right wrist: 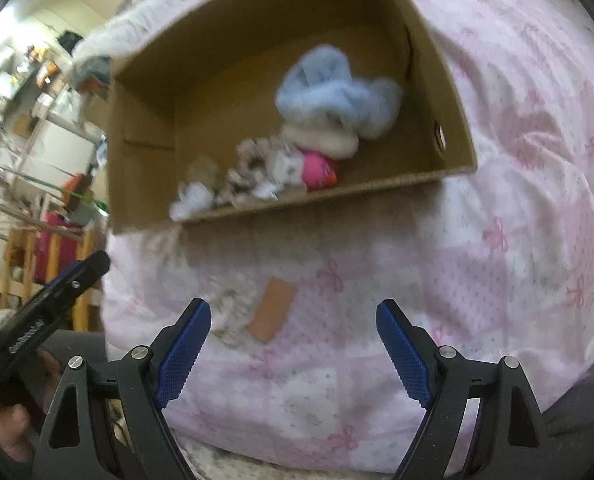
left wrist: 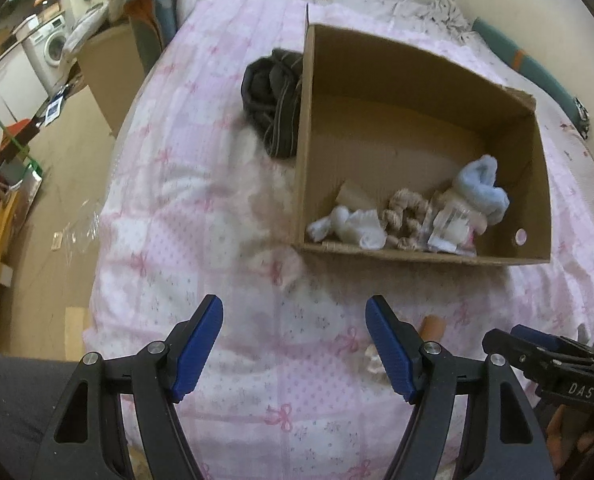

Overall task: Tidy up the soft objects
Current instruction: 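Move both open tools back toward the remaining items beside the box, then grasp the small tan foam cone with the right tool while the left tool grasps the white lace cloth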

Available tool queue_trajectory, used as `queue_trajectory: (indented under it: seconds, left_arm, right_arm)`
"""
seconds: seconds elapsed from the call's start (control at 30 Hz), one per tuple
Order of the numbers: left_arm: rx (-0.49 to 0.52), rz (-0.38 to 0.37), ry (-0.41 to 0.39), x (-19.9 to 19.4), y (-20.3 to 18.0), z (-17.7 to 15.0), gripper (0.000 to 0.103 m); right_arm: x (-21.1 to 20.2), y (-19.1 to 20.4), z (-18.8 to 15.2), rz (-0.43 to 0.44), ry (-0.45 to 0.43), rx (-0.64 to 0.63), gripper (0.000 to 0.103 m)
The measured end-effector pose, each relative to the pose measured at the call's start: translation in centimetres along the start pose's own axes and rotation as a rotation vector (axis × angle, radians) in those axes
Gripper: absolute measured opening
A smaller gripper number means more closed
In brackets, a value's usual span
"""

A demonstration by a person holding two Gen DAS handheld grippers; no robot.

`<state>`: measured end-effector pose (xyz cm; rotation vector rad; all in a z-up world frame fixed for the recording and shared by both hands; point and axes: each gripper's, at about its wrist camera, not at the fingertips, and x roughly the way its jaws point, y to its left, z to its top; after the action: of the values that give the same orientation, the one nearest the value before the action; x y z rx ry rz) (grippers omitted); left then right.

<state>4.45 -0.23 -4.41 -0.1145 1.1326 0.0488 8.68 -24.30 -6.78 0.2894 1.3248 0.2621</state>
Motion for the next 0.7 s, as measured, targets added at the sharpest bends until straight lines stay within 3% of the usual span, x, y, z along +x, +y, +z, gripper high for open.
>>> queue_trajectory:
  seconds: [0.13,0.33,0.53,0.63,0.7]
  left_arm:
    - [-0.013,-0.018,0.011,0.1,0.0,0.1,0.071]
    - [-0.004,-0.008,0.033,0.5,-0.2,0.3,0.071]
    - [-0.005,-0.004,0.046,1.0,-0.3,0.2,0.071]
    - [-0.005,-0.002,0.053,1.3,-0.3,0.2,0.071]
    - [-0.002,-0.001,0.060,1.6,-0.4,0.1,0.071]
  right_arm:
    - [0.9,-0.6,0.0,0.030,0.043,0.039,0.090]
    - [3.5,-0.8,-0.2,0.069,0.150,0.058,0.053]
    - [5.8,0.5,0.1,0.084,0.185,0.046,0.052]
    - [7.1,1.1,0.5,0.078,0.198,0.033,0.035]
    - [7.8,1.6,0.6,0.058,0.202,0.004,0.033]
